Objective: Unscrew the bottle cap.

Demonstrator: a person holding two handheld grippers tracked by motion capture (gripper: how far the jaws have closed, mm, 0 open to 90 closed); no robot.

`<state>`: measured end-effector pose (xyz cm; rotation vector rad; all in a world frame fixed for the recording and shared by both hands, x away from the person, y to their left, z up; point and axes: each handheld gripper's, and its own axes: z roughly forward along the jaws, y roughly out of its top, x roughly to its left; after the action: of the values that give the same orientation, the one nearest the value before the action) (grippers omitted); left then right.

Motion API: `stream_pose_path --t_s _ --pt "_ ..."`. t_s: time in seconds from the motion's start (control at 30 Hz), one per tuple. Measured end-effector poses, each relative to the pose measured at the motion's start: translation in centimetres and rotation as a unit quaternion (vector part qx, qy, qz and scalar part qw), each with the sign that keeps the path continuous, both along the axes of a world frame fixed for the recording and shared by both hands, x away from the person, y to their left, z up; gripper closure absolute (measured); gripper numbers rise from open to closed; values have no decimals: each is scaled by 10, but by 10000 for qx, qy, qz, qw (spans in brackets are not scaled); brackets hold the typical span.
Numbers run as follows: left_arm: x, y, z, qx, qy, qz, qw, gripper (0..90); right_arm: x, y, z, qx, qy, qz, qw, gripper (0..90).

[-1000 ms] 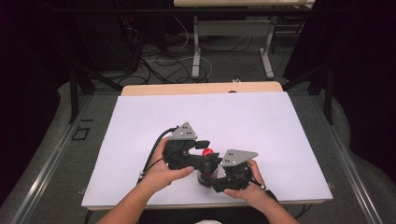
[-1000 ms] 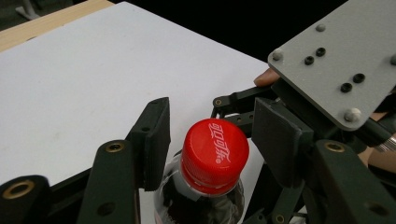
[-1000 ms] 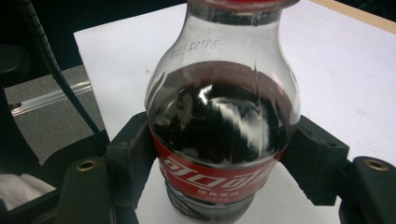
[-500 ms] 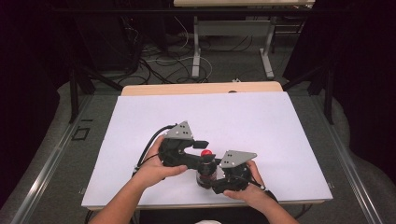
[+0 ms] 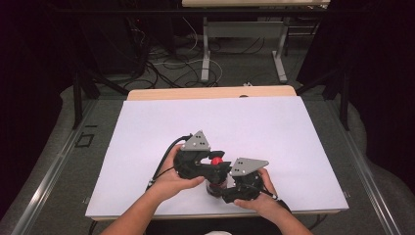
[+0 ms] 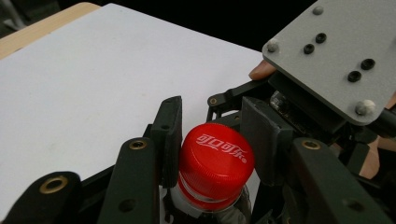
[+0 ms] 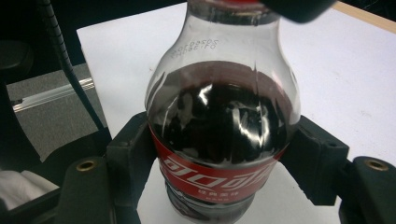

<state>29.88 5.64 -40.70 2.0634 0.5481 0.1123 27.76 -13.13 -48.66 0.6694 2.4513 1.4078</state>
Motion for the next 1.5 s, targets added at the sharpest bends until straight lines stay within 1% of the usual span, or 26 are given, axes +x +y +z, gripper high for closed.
stream_pose_path --t_s 0.03,0.1,0.17,0.23,0.3,0.33,0.37,0.5,0.57,0.6,0.63,0.67,0.7,0.73,0.8,0.83,0.9,0.93,1.0,1.17,1.2,1.23,1.33,1.37,1.47,1.5 --pt "0 0 0 -7 21 57 10000 600 0 0 0 5 -34 -9 10000 306" --pt "-2 -2 1 4 17 197 9998 600 0 0 1 14 74 -33 10000 306" --pt "-2 -2 4 28 33 254 9997 600 0 0 0 -6 74 -74 9999 306" --pt "-2 -3 4 -40 28 381 9993 600 0 -1 0 -28 55 -82 9999 306" --pt "-1 -2 6 -33 62 359 9993 600 0 -1 0 -11 55 -97 9999 306" --pt "-1 -2 7 -84 58 416 9991 600 0 -1 1 -31 101 -96 9999 306" --pt "-1 -2 7 -106 76 445 9989 600 0 -1 0 27 74 -130 9999 306" --pt "2 3 10 -151 36 566 9983 600 2 -2 -1 4 2 -142 9999 306" --pt "4 7 12 -162 73 639 9978 600 3 -2 -1 18 36 -202 9998 305" --pt "4 8 12 -219 87 710 9972 600 3 -3 -2 19 48 -194 9998 306" --pt "6 10 14 -154 62 750 9970 600 4 -3 -2 33 13 -184 9998 305" --pt "7 12 14 -159 64 809 9966 600 3 -4 -1 -12 90 -205 9997 306" --pt "9 15 15 -153 49 848 9963 600 4 -4 -2 32 45 -249 9997 306" --pt "9 17 15 -170 74 929 9955 601 4 -4 -2 35 52 -285 9996 306" --pt "12 21 16 -146 18 1049 9944 600 5 -6 -1 7 64 -306 9995 305" --pt "13 24 16 -121 59 1099 9939 600 5 -6 -2 29 44 -331 9994 306" --pt "16 29 15 -160 54 1204 9926 600 6 -8 -2 -23 84 -353 9993 305" --pt "18 31 15 -149 67 1233 9922 600 7 -8 -2 20 31 -396 9992 305" --pt "20 35 14 -169 74 1335 9909 600 8 -9 -2 22 46 -430 9991 305" --pt "25 46 10 -212 102 1618 9865 600 10 -13 -3 82 40 -620 9980 304" --pt "25 47 9 -250 123 1689 9852 600 11 -15 -3 86 39 -670 9977 304" --pt "26 49 8 -206 84 1739 9845 600 12 -16 -3 74 42 -676 9977 304" --pt "28 54 3 -194 141 1843 9826 600 15 -20 -4 110 27 -855 9963 304" --pt "28 56 1 -225 132 1895 9815 600 16 -22 -4 99 34 -871 9961 304" --pt "30 61 -6 -198 170 2032 9788 600 19 -25 -6 75 -53 -1071 9942 304" --pt "31 63 -8 -199 174 2081 9778 600 20 -26 -7 76 -33 -1144 9934 304"
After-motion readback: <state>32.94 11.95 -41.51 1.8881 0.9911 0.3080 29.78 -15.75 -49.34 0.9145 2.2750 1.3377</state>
